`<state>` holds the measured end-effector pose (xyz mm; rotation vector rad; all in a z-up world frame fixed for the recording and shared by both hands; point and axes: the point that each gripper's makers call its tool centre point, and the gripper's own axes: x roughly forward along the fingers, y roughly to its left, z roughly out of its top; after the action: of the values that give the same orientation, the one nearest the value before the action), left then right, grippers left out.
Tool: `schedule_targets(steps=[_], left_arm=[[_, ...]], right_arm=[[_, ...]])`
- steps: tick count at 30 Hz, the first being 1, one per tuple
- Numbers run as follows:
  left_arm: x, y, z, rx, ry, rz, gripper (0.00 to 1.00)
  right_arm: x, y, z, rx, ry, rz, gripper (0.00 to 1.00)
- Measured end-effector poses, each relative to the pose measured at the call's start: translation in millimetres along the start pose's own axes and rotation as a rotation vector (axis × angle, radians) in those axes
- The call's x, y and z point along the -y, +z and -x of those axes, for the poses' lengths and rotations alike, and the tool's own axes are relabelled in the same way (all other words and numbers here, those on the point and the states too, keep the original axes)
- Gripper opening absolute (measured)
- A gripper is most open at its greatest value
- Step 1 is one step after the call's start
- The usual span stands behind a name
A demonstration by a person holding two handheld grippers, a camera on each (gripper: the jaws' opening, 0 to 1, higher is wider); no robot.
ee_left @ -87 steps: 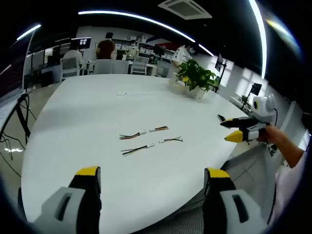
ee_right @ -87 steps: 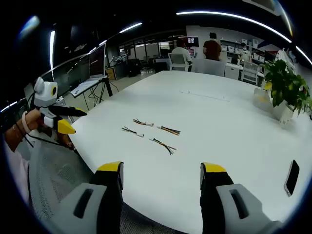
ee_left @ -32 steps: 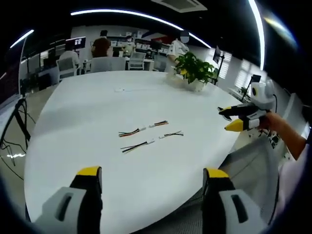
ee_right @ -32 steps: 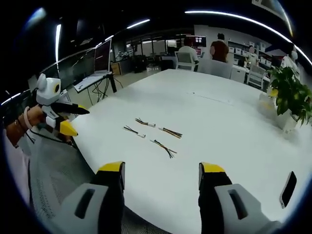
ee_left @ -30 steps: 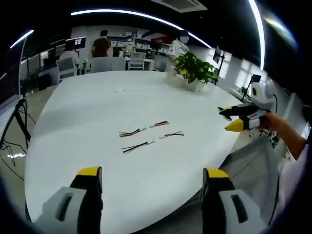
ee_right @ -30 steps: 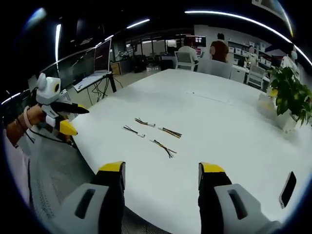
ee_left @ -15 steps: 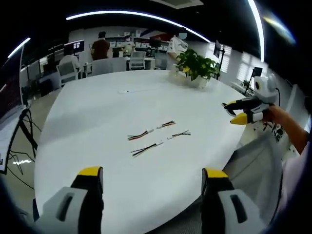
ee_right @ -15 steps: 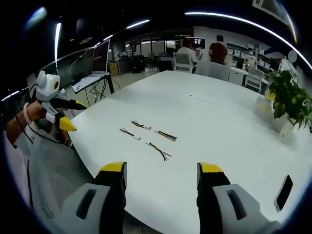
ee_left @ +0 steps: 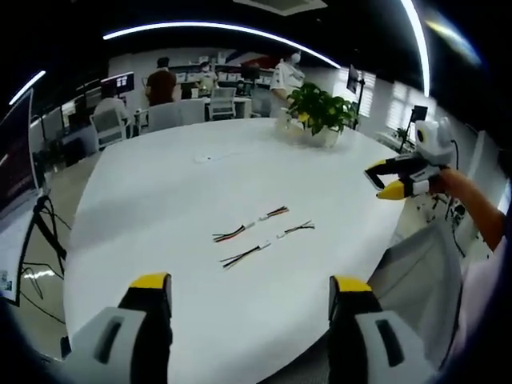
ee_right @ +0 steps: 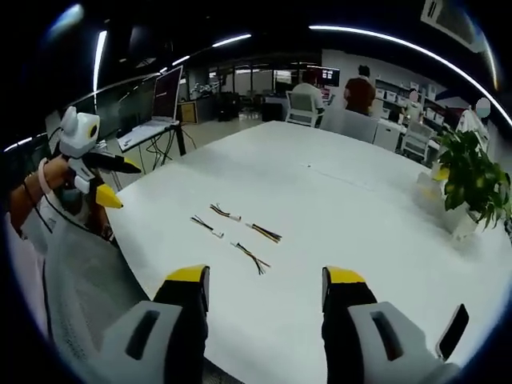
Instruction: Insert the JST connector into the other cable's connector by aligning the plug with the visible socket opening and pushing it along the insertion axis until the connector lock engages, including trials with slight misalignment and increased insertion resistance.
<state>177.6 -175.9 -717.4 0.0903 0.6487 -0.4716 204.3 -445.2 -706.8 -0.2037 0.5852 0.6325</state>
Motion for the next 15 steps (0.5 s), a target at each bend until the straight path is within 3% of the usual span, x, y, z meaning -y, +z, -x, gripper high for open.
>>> schedule_targets(steps=[15], left_arm=[[-15.7, 20.9, 2, 0.028, 0.021, -0.019, 0.76]], right_arm=[[9, 20.7, -6, 0.007, 0.020, 0.083, 0.53]])
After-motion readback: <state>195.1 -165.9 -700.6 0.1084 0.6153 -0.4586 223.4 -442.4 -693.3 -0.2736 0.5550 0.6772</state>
